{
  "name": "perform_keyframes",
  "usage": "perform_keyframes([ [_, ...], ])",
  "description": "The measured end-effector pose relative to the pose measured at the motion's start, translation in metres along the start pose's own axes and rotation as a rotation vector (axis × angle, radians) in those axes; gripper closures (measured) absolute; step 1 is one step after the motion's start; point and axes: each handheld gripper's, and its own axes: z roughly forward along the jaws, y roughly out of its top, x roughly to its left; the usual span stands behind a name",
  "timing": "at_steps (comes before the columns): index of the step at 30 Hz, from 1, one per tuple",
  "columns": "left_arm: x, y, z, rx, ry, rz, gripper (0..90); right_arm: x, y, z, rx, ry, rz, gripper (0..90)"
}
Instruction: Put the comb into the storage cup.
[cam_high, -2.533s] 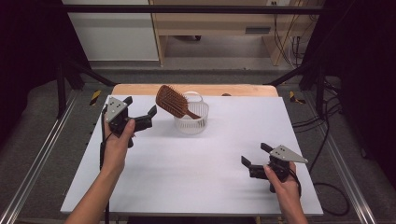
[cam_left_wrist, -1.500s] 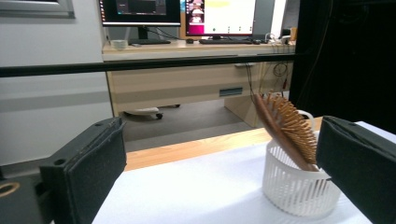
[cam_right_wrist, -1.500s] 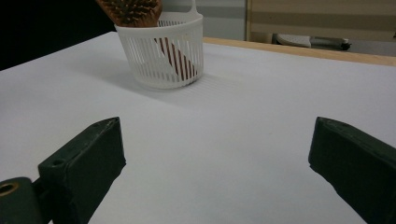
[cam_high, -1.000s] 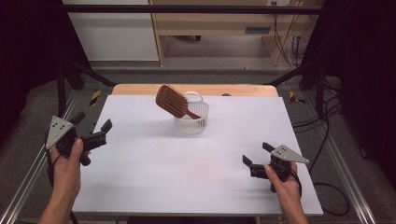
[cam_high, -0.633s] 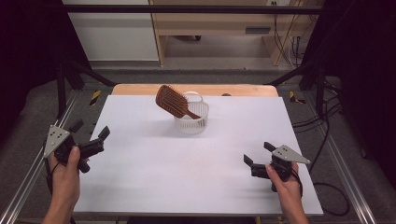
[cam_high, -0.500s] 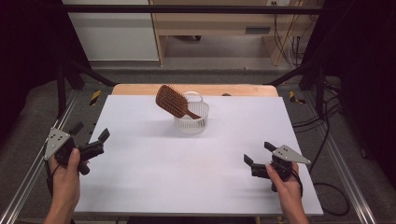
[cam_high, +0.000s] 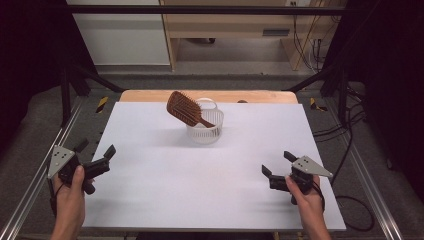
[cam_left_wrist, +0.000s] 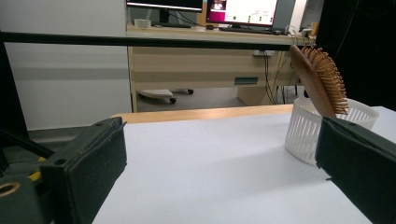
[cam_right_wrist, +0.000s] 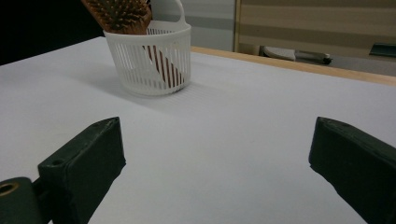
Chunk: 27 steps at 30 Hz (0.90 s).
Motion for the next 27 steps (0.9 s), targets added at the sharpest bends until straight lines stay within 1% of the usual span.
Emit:
perform_keyframes([
  [6, -0.004, -0.006, 0.001, 0.006, -0.014, -0.004, 2.2, 0.000, 0.000, 0.001, -0.007, 0.000, -0.011, 3.7],
  [15, -0.012, -0.017, 0.004, 0.030, -0.038, 0.009, 2.2, 0.001, -0.001, 0.001, -0.014, -0.005, -0.020, 3.7],
  [27, -0.024, -0.024, 0.007, 0.051, -0.077, 0.024, 2.2, 0.001, -0.001, 0.001, -0.017, -0.001, -0.026, 3.6],
])
